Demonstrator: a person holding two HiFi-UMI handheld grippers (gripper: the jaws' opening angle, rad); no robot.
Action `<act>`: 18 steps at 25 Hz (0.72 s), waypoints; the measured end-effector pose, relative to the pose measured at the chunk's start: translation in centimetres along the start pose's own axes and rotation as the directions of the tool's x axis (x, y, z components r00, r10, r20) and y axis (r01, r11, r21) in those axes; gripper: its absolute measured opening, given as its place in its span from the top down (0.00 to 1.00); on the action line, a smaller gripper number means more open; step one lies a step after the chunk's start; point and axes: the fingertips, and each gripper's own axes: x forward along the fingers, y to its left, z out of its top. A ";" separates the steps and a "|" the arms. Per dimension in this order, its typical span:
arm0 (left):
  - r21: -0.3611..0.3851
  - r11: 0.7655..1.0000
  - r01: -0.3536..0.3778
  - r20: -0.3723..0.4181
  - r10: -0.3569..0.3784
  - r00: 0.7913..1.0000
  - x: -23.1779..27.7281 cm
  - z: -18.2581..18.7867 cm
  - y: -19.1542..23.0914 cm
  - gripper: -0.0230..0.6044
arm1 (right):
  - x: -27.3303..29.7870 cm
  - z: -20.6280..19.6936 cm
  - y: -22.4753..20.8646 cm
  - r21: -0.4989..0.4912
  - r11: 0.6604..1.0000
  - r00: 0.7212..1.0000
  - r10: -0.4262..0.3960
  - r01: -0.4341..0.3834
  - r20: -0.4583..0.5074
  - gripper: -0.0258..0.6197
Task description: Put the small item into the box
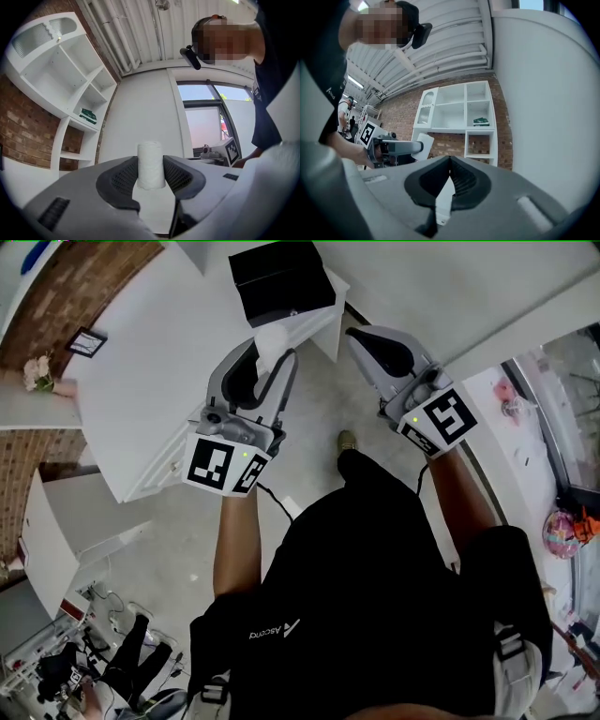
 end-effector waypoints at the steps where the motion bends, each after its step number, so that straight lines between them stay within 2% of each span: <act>1: 0.001 1.000 -0.005 -0.005 0.005 1.000 1.4 -0.4 0.9 0.70 | 0.8 -0.3 -1.3 -0.004 1.000 1.000 0.007 -0.007 -0.003 0.96; 11: 0.024 0.998 -0.052 -0.078 0.054 0.996 13.2 -4.2 8.1 0.70 | 7.1 -2.8 -13.2 0.002 0.998 0.998 0.066 -0.066 -0.011 0.96; 18: 0.033 0.997 -0.068 -0.169 0.073 0.983 17.8 -7.5 11.4 0.70 | 10.6 -5.5 -18.4 0.029 0.996 0.995 0.091 -0.089 -0.045 0.96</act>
